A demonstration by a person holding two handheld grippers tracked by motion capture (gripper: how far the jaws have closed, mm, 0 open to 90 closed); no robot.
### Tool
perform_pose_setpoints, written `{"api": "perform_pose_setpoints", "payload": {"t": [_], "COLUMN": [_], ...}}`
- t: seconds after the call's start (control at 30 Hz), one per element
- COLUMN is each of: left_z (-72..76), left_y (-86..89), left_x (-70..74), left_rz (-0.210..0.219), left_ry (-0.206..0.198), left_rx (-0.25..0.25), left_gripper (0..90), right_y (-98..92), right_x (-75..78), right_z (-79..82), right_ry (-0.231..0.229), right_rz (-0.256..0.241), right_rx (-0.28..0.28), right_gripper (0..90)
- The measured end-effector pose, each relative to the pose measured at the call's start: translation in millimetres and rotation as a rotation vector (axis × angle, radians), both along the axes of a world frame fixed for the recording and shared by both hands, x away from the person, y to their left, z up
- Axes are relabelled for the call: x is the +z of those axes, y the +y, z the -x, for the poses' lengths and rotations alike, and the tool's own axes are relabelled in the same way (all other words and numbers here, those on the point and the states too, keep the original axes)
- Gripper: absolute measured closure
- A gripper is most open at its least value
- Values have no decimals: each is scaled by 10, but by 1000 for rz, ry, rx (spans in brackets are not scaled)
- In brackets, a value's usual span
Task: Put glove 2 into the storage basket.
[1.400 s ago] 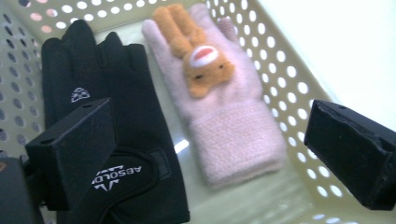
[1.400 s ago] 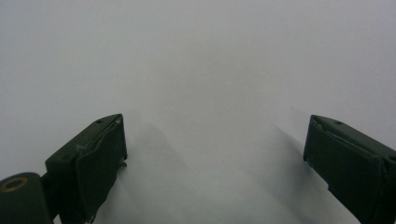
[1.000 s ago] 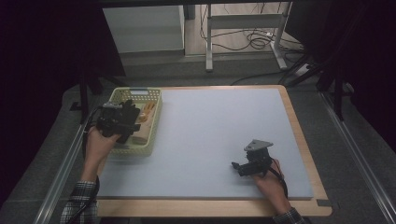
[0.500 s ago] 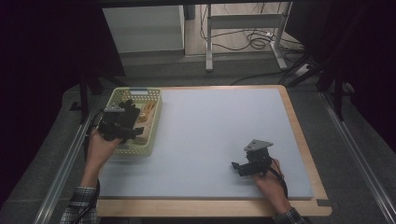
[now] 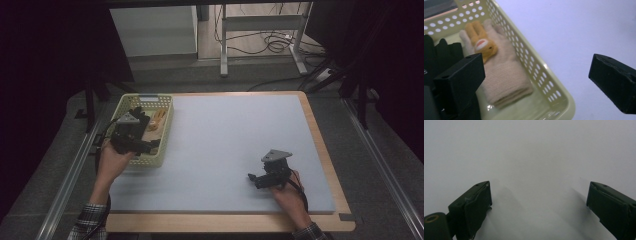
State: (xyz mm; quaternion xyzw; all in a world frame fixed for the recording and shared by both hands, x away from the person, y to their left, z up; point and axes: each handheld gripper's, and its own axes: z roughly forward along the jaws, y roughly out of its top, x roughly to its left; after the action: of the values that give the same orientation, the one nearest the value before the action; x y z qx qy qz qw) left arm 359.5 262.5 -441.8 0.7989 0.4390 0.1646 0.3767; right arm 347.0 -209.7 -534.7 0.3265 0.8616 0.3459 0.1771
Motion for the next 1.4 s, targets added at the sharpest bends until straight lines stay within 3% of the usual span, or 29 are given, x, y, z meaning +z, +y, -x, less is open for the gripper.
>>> {"api": "perform_pose_setpoints", "payload": {"t": [0.53, 0.93, 1.4], "left_z": [12, 90, 225], "left_y": [-316, -640, -993], "left_x": [-30, -65, -259], "left_rz": [2, 12, 17], "left_ry": [-10, -22, -20], "left_rx": [-66, -148, -223], "left_gripper": [10, 10, 10], "right_y": [1, 1, 2], "right_x": [0, 0, 0], "right_z": [2, 2, 4], "right_ry": [-3, -3, -5], "right_rz": [2, 2, 3], "right_rx": [1, 1, 1], "right_gripper": [58, 59, 59]}}
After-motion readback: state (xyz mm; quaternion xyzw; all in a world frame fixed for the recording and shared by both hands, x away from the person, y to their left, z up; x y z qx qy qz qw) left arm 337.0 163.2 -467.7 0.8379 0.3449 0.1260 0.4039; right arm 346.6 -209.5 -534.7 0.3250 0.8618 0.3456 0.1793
